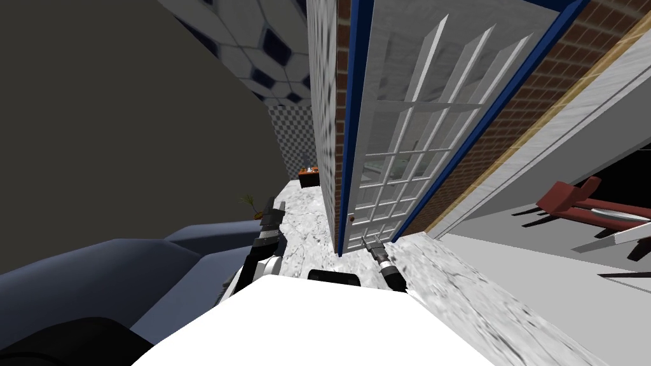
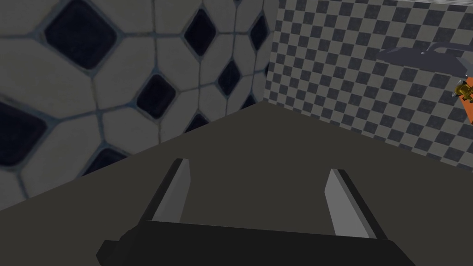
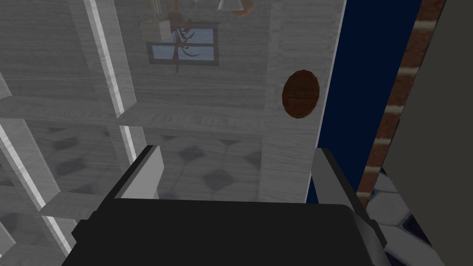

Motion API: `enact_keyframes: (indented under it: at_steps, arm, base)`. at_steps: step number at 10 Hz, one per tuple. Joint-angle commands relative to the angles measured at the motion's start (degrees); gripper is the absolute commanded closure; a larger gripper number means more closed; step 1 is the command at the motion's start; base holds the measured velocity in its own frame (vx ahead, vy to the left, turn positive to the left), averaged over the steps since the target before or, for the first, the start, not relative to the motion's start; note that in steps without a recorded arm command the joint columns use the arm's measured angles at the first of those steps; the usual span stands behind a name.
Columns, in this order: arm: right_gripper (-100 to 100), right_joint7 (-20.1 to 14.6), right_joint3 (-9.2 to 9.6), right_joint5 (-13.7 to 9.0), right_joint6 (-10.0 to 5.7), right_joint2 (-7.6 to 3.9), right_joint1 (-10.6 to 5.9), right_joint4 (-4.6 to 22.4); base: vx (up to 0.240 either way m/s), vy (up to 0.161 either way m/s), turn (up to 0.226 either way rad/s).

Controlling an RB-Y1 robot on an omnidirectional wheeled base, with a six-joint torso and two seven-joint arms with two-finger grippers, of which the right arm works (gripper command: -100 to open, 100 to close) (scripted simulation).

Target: Pull the door open

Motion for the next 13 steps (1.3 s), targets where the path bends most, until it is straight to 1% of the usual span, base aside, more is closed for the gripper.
enact_keyframes:
  at_steps: [1,3,5,6,7,10,11,12,13]
  arm:
    - [-100,0.9,0.53,-1.9,0.23,-0.86,-1.22,1.7]
    - [-100,1.9,1.28,-4.0,0.48,-1.59,-2.68,3.6]
    - [-100,2.7,2.15,-5.8,0.66,-1.95,-4.21,5.1]
    - [-100,3.3,2.87,-6.9,0.74,-1.96,-5.38,5.9]
    - [-100,3.7,3.64,-7.7,0.75,-1.69,-6.55,6.5]
    - [-100,4.1,5.01,-8.2,0.65,-0.61,-8.44,6.9]
    - [-100,4.1,4.78,-8.1,0.44,-0.8,-7.84,7.1]
    - [100,4.1,4.78,-8.1,0.44,-0.8,-7.84,7.1]
    - [100,4.1,4.78,-8.1,0.44,-0.8,-7.84,7.1]
  base:
    - [-0.003,0.013,0.033]
    - [0.001,0.019,0.038]
    - [0.024,0.029,0.056]
    - [0.08,0.033,0.077]
    - [0.153,0.042,0.115]
    - [0.187,0.05,0.078]
    - [0.045,0.01,-0.048]
    - [-0.033,0.004,0.03]
    - [-0.032,0.006,0.039]
